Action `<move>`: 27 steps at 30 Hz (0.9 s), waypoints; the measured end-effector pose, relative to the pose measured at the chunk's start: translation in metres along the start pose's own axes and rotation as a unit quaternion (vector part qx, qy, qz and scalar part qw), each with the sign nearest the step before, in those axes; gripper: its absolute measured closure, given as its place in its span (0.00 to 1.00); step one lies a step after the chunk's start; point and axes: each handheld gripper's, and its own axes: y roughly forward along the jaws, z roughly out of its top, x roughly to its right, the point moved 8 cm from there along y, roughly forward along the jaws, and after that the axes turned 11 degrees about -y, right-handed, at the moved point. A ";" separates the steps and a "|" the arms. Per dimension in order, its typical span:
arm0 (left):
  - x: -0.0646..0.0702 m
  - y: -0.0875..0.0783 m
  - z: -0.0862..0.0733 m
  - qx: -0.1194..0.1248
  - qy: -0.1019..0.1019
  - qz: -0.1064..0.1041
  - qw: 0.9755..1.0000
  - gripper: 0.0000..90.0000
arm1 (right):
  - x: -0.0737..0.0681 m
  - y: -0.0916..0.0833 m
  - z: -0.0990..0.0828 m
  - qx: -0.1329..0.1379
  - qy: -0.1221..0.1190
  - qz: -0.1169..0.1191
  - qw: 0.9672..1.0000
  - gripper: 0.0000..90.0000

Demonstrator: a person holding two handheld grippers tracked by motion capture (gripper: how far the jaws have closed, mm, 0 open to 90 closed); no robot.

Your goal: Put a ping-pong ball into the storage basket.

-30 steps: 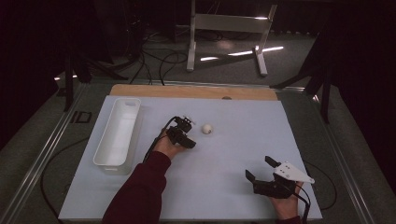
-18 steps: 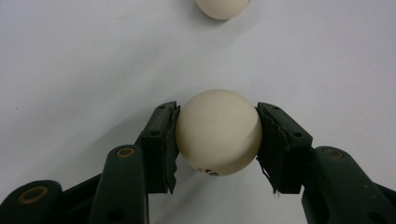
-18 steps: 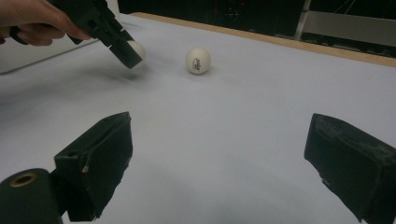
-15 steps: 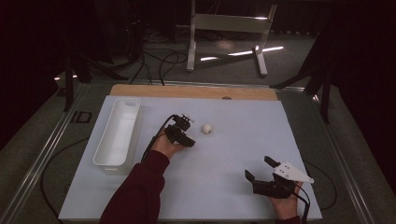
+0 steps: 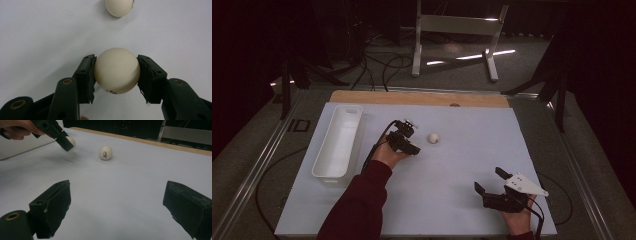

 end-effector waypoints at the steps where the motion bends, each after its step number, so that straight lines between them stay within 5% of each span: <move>1: 0.000 -0.001 0.000 0.001 -0.001 0.000 1.000 0.57 | 0.000 0.000 0.000 0.000 0.000 0.000 1.000 0.08; 27: -0.006 -0.028 0.006 0.031 -0.006 0.008 0.999 0.57 | 0.000 0.000 0.000 0.000 0.002 0.000 1.000 0.08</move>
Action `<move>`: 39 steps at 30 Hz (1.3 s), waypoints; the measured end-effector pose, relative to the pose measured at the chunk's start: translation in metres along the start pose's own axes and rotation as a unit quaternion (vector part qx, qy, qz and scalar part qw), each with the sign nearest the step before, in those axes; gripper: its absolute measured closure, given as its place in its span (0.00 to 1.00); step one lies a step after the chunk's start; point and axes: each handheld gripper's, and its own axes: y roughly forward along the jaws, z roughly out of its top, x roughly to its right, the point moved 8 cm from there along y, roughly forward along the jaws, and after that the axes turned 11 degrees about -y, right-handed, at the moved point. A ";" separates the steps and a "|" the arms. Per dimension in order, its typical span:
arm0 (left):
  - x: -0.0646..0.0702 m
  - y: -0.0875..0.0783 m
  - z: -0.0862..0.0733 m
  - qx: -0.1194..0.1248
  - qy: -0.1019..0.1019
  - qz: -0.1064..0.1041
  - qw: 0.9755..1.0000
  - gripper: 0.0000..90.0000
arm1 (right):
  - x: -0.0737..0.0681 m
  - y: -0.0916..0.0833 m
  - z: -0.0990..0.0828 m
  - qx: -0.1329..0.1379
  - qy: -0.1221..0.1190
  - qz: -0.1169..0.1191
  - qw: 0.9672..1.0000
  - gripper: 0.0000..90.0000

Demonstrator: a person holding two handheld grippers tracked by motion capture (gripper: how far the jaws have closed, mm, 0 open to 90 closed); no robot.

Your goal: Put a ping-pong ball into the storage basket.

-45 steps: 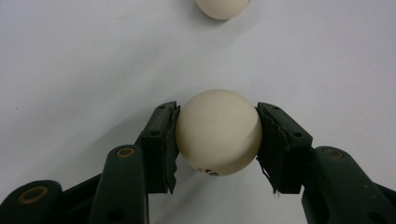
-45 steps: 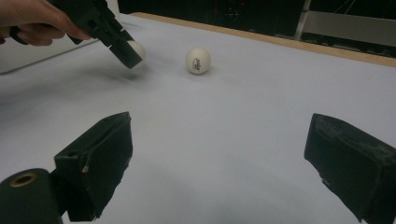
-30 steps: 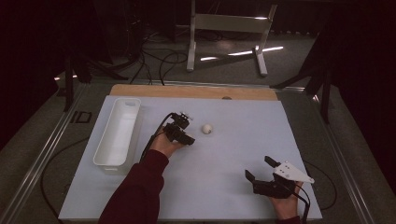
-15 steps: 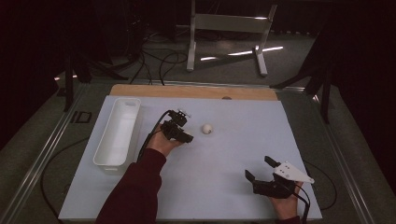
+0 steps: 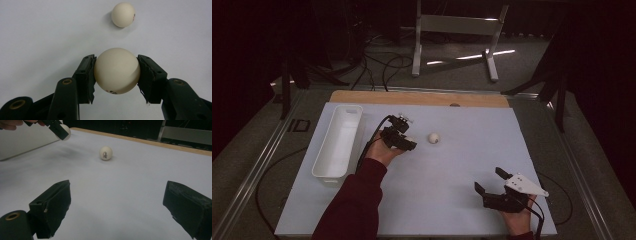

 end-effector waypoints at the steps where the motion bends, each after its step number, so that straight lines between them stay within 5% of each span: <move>1: 0.000 -0.001 0.000 0.001 0.000 -0.001 1.000 0.57 | 0.000 0.000 0.000 0.000 -0.001 0.000 1.000 0.08; 39: -0.010 -0.027 0.002 0.015 0.006 0.006 1.000 0.57 | -0.001 0.000 0.000 0.001 -0.001 0.002 1.000 0.08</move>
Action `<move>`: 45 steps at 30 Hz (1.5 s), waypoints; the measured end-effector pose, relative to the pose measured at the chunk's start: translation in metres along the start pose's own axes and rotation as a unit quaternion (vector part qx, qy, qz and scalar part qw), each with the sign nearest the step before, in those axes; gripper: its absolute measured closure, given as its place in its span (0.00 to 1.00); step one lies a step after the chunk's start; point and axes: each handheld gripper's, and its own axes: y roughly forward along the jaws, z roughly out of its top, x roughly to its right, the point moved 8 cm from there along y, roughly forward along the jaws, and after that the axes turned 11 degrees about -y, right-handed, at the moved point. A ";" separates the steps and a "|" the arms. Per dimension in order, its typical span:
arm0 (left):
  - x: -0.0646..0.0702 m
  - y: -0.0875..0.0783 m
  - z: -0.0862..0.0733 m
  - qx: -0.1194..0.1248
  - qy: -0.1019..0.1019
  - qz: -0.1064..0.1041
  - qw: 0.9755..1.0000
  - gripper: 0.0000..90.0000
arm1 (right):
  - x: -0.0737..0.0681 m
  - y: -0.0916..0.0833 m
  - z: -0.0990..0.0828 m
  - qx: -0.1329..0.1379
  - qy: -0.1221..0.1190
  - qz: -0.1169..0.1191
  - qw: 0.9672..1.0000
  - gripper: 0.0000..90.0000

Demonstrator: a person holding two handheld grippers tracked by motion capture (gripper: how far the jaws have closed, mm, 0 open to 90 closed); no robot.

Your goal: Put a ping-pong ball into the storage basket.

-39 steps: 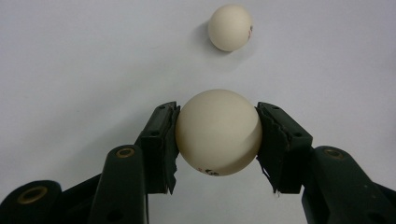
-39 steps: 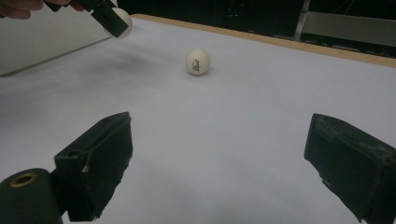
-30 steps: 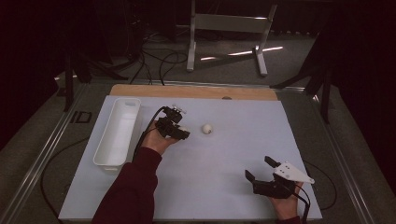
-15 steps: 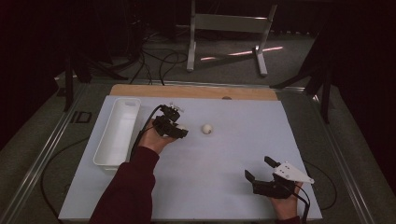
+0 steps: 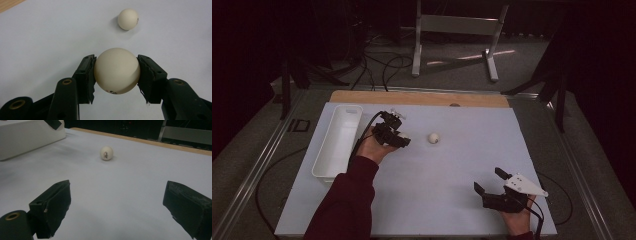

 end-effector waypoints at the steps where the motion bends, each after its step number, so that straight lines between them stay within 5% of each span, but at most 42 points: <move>1: 0.000 -0.001 0.000 0.002 -0.002 0.000 1.000 0.57 | 0.000 0.000 0.000 0.000 0.000 0.000 1.000 0.08; 45: -0.020 -0.045 -0.001 0.039 -0.020 0.014 0.999 0.57 | 0.002 -0.005 0.001 0.007 0.007 -0.005 1.000 0.08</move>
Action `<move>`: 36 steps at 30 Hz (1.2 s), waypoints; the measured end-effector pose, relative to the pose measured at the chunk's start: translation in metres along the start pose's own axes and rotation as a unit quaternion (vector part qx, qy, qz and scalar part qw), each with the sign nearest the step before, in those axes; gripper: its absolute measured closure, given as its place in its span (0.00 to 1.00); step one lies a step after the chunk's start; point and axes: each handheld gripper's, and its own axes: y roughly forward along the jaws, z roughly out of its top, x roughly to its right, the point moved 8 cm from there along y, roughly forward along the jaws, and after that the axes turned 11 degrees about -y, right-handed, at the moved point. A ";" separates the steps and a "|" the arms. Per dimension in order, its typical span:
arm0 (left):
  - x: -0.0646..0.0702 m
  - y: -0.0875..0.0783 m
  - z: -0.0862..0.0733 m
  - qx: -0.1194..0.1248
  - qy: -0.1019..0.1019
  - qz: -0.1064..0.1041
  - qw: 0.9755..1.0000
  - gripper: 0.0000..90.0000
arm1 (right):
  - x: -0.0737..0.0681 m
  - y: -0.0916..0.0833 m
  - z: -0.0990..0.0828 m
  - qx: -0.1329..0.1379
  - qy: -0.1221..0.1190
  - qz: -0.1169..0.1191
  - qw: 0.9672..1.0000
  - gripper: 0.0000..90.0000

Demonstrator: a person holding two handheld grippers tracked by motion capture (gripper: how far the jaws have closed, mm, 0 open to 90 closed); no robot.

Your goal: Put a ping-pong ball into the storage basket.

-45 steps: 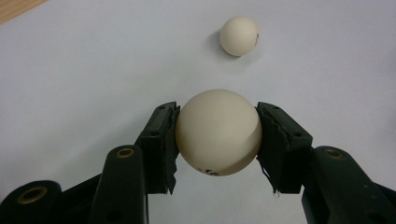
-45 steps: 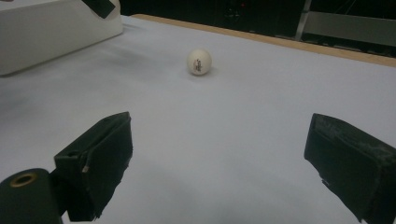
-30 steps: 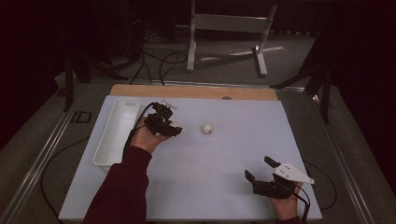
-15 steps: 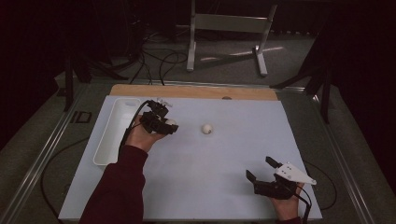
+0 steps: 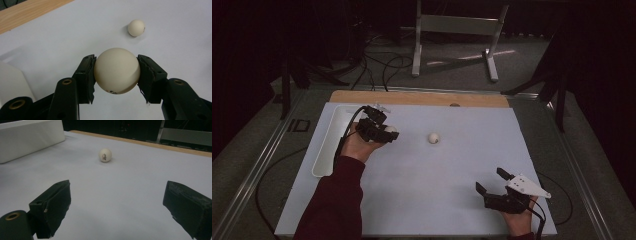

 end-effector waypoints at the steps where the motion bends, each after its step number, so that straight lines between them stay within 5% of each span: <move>1: -0.001 -0.001 0.000 0.002 -0.003 0.000 1.000 0.57 | 0.000 0.000 0.000 0.000 0.000 0.000 1.000 0.08; 14: -0.017 -0.016 -0.004 0.009 -0.008 0.013 1.000 0.57 | -0.001 0.000 0.000 0.001 -0.001 0.003 1.000 0.08; 36: -0.029 -0.031 -0.012 0.011 0.017 0.017 1.000 0.57 | -0.002 0.000 0.001 0.008 0.005 0.006 1.000 0.08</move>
